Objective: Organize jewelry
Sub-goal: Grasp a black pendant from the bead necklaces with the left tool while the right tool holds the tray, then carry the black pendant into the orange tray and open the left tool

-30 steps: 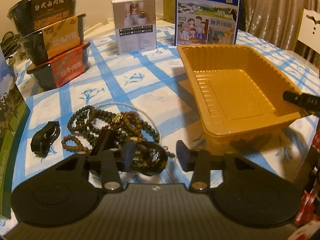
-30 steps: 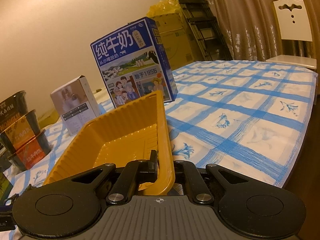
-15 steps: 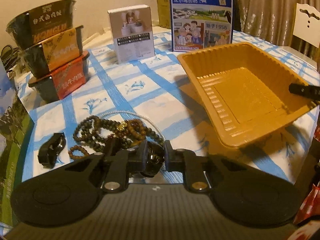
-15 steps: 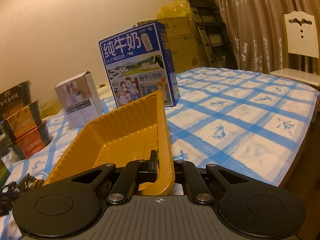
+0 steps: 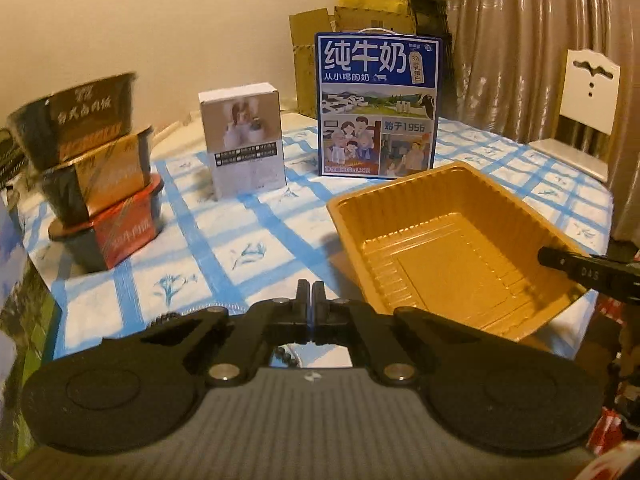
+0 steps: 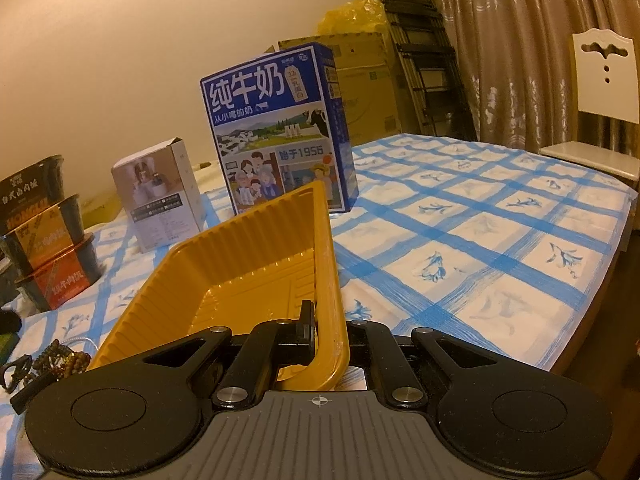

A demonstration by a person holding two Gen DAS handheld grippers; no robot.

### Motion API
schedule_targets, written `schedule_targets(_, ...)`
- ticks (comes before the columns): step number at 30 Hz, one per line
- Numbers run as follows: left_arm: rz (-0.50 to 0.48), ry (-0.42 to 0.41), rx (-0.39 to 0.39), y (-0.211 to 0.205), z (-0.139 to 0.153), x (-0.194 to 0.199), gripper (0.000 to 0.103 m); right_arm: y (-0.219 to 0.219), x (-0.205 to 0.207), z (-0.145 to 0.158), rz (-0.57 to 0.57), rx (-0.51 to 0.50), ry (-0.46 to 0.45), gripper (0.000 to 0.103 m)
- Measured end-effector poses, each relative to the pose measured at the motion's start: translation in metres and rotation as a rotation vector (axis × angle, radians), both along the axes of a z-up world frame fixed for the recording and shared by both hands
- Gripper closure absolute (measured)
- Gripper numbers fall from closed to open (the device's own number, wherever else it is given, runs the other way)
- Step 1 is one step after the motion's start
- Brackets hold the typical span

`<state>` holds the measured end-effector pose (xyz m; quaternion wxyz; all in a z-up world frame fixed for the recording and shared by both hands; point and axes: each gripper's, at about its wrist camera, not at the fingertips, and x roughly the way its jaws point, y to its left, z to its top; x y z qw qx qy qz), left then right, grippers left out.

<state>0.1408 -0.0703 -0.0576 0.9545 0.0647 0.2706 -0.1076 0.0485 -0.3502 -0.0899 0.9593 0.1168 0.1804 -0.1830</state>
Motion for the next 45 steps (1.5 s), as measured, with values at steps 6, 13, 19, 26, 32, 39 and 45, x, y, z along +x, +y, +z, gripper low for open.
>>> schedule_targets(6,0.044,0.088,-0.026,0.022,-0.018,-0.002,0.096,-0.002,-0.001,0.0,0.002,0.006,-0.001,0.097)
schedule_targets(13,0.017,0.188,-0.044,0.038,-0.034,-0.024,0.066,-0.002,-0.001,-0.001,-0.003,0.02,0.002,0.097)
schedule_targets(19,-0.01,0.246,0.025,0.023,-0.064,-0.017,0.069,-0.002,0.0,-0.001,0.005,0.016,0.013,0.097)
schedule_targets(26,-0.009,0.231,0.049,0.023,-0.064,-0.015,0.088,-0.002,0.0,-0.002,0.006,0.014,0.013,0.097)
schedule_targets(32,0.006,0.183,0.01,0.026,-0.042,-0.009,0.089,-0.002,0.0,-0.002,0.009,0.01,0.014,0.097)
schedule_targets(39,-0.032,0.087,-0.058,0.015,-0.003,-0.003,0.089,0.0,0.0,-0.001,0.013,0.002,0.014,0.097)
schedule_targets(45,-0.106,0.079,-0.122,-0.018,0.002,0.011,0.089,0.0,0.0,0.002,0.016,-0.011,0.018,0.097)
